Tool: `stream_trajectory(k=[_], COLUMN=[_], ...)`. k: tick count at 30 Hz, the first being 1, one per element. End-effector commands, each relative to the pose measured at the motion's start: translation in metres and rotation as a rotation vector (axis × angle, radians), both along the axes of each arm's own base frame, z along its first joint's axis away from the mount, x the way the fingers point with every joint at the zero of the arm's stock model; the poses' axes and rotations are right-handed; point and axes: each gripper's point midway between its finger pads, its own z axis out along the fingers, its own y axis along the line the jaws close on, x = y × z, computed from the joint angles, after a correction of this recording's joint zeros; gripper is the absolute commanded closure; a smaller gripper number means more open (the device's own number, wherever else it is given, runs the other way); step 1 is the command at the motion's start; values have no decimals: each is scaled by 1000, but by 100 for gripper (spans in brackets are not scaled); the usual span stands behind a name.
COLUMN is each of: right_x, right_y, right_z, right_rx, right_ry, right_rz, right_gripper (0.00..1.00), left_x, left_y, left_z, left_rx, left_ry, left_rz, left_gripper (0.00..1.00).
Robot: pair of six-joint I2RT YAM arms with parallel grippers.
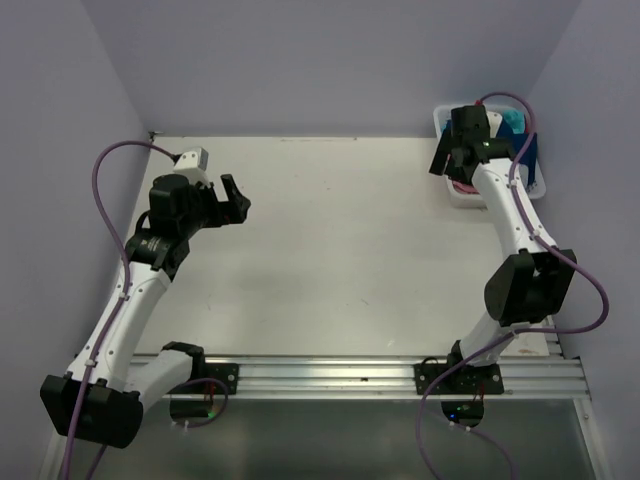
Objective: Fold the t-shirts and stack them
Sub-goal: Grab the tshirt from the pile
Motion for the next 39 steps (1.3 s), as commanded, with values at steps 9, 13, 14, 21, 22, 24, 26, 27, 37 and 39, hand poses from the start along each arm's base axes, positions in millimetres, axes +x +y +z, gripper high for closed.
stream_trajectory(k=[9, 13, 14, 21, 22, 24, 26, 27, 37, 39], right_x=[13, 32, 37, 81, 85, 97, 105, 106, 118, 117], right_y=[-14, -33, -36, -60, -63, -64, -61, -61, -63, -70], right_z=[19, 8, 5, -4, -6, -20, -36, -42, -63, -61], right_rx=[-72, -54, -43, 45, 48, 63, 97, 105, 151, 126], right_ry=[-33, 1, 4, -1, 1, 17, 37, 46, 68, 64], right_rz=[-49, -126, -142, -203, -202, -191, -170, -161, -109, -131], right_gripper=[1, 1, 1, 1, 1, 1, 1, 1, 1, 1], left_x=[-2, -4, -4, -7, -7, -8, -9, -9, -14, -15], left_y=[-6, -4, -3, 0, -1, -1, -1, -1, 1, 2], left_z=[12, 14, 15, 16, 16, 16, 16, 16, 6, 5], left_rx=[-18, -16, -12, -6, -8, -10, -11, -11, -5, -8], left_ry=[-45, -50, -51, -56, -55, -58, -58, -58, -41, -42], left_rz=[-27, -23, -18, -8, -9, -8, -9, -9, -4, -1], left_gripper=[0, 0, 0, 0, 0, 0, 0, 0, 0, 0])
